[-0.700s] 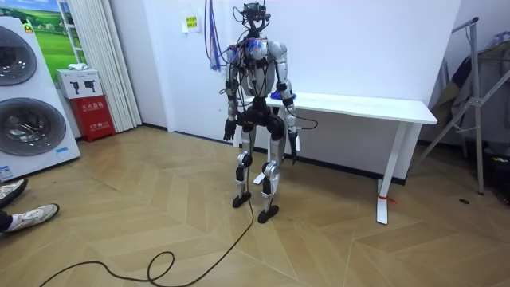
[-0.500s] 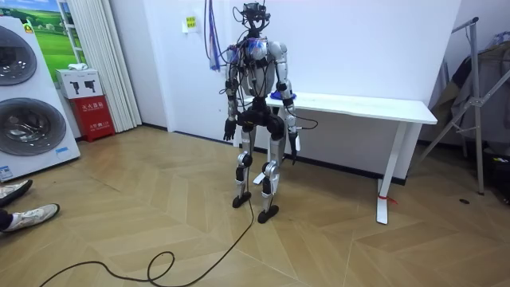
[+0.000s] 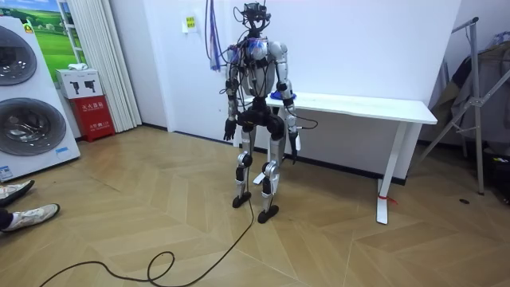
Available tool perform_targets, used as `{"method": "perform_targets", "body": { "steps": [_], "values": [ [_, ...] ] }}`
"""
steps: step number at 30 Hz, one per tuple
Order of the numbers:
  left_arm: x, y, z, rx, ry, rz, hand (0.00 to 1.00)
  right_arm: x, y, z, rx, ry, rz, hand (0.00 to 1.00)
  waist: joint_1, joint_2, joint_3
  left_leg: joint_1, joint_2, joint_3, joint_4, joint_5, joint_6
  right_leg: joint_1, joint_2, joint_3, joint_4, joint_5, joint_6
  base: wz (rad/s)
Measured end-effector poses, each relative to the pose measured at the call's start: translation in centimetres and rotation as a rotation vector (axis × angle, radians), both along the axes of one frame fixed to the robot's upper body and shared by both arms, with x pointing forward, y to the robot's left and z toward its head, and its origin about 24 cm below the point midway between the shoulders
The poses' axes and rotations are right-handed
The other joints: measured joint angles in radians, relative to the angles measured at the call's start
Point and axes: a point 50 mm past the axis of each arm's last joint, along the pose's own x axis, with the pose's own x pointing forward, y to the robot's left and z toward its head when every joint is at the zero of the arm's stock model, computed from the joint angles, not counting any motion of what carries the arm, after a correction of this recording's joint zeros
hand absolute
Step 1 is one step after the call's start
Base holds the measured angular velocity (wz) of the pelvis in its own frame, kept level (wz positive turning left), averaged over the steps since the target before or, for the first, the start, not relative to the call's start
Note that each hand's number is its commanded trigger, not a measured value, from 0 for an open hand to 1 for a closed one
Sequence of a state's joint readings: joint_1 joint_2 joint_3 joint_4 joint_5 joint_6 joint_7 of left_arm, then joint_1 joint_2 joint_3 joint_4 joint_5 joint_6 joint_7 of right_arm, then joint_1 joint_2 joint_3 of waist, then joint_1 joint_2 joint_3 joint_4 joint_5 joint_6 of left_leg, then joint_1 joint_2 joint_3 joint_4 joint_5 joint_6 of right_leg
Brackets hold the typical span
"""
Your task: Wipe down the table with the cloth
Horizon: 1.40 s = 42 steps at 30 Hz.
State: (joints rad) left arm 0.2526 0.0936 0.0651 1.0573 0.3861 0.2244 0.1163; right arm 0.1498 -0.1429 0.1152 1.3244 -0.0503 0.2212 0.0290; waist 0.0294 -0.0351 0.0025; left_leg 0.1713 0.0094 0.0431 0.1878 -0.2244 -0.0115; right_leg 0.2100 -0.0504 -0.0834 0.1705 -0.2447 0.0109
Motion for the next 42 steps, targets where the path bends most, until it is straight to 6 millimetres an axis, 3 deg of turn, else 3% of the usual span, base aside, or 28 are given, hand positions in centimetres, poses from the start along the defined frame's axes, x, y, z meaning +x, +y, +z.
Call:
{"method": "perform_targets", "body": {
  "steps": [5,9,13,15,17,18,21,22,24,26,28,30,32,35,42],
  "values": [
    [-0.3,0.9,0.2,0.024,0.0,0.072,0.0,-1.3,-1.1,0.3,-0.086,-0.034,-0.329,0.0,-0.031,-0.006,0.0009,0.0,0.0,0.0,0.0,0.0,0.0,-0.001,0.0,0.0,-0.004,0.0,0.0,0.0],
    [-0.7,3.0,0.8,0.079,-0.026,0.149,0.0,-1.7,-3.0,0.9,-0.198,-0.103,-0.667,0.0,-0.066,-0.024,0.0013,-0.002,0.0,0.001,-0.001,0.0,0.0,-0.004,0.0,0.0,0.0,-0.001,0.001,-0.01],
    [-0.1,4.4,1.3,0.124,-0.067,0.168,0.0,-0.2,-6.3,2.0,-0.333,-0.184,-0.748,0.0,-0.069,-0.042,0.0017,-0.005,0.001,0.016,-0.004,0.0,0.0,-0.021,0.0,0.016,0.007,0.002,0.004,-0.13],
    [-0.1,4.9,1.5,0.141,-0.077,0.169,0.0,1.9,-8.3,2.8,-0.4,-0.266,-0.73,0.0,-0.067,-0.046,0.0044,-0.005,0.002,0.032,-0.006,0.0,0.001,-0.028,0.001,0.03,0.009,0.003,0.005,-0.19],
    [0.4,5.3,1.8,0.163,-0.104,0.158,0.0,6.4,-10.4,4.3,-0.471,-0.439,-0.717,0.0,-0.068,-0.062,0.0015,-0.02,0.002,0.043,-0.003,-0.002,0.004,-0.053,0.001,0.04,0.018,0.006,0.007,-0.15],
    [0.7,5.4,1.8,0.165,-0.116,0.155,0.0,7.7,-10.9,4.9,-0.486,-0.494,-0.708,0.0,-0.069,-0.064,0.0029,-0.024,0.002,0.044,-0.001,-0.002,0.004,-0.056,0.001,0.04,0.017,0.008,0.008,-0.07],
    [1.3,5.5,2.0,0.165,-0.152,0.145,0.0,15.1,-12.3,9.3,-0.575,-0.83,-0.597,0.0,-0.06,-0.067,-0.0009,-0.037,0.002,0.051,0.002,-0.003,0.005,-0.069,0.002,0.049,0.016,0.016,0.011,-0.08],
    [1.4,5.5,2.0,0.165,-0.159,0.141,0.0,16.1,-12.4,10.2,-0.59,-0.885,-0.572,0.0,-0.057,-0.07,-0.0015,-0.038,0.002,0.052,0.002,-0.003,0.005,-0.07,0.002,0.049,0.018,0.016,0.011,0.0],
    [1.6,5.3,1.9,0.17,-0.167,0.117,0.0,19.8,-11.9,13.7,-0.638,-1.086,-0.454,0.0,-0.048,-0.066,-0.0009,-0.042,0.003,0.053,0.001,-0.003,0.005,-0.074,0.002,0.048,0.016,0.017,0.011,0.0],
    [1.7,5.1,1.9,0.165,-0.163,0.094,0.0,22.3,-11.1,16.0,-0.659,-1.208,-0.347,0.0,-0.046,-0.067,-0.002,-0.044,0.004,0.052,0.002,-0.003,0.005,-0.074,0.002,0.034,0.017,0.017,0.011,0.02],
    [1.6,4.9,1.8,0.157,-0.158,0.08,0.0,24.1,-10.0,18.0,-0.679,-1.305,-0.24,0.0,-0.043,-0.062,-0.0013,-0.045,0.004,0.05,0.002,-0.003,0.005,-0.072,0.0,0.006,0.017,0.017,0.011,0.08],
    [1.8,4.6,1.7,0.152,-0.158,0.062,0.0,25.7,-8.1,20.3,-0.7,-1.42,-0.078,0.0,-0.019,-0.056,0.0005,-0.044,0.005,0.049,0.002,-0.003,0.005,-0.071,0.001,0.001,0.015,0.017,0.011,0.0],
    [1.9,4.3,1.6,0.142,-0.156,0.042,0.0,26.8,-6.5,21.7,-0.687,-1.496,0.028,0.0,-0.004,-0.045,0.0031,-0.044,0.005,0.046,0.001,-0.003,0.005,-0.07,0.0,-0.005,0.016,0.017,0.011,0.03],
    [2.2,4.0,1.6,0.135,-0.159,0.024,0.0,28.5,-4.3,24.0,-0.692,-1.6,0.169,0.0,0.025,-0.034,-0.0006,-0.049,0.005,0.041,-0.001,-0.002,0.005,-0.076,0.001,-0.008,0.017,0.017,0.011,0.02],
    [2.9,3.4,1.5,0.117,-0.174,-0.022,0.0,30.3,1.0,27.8,-0.696,-1.778,0.482,0.0,0.068,-0.049,-0.0036,-0.055,0.007,0.01,0.001,-0.002,0.005,-0.066,0.001,-0.052,0.015,0.017,0.011,0.13]
  ]
}}
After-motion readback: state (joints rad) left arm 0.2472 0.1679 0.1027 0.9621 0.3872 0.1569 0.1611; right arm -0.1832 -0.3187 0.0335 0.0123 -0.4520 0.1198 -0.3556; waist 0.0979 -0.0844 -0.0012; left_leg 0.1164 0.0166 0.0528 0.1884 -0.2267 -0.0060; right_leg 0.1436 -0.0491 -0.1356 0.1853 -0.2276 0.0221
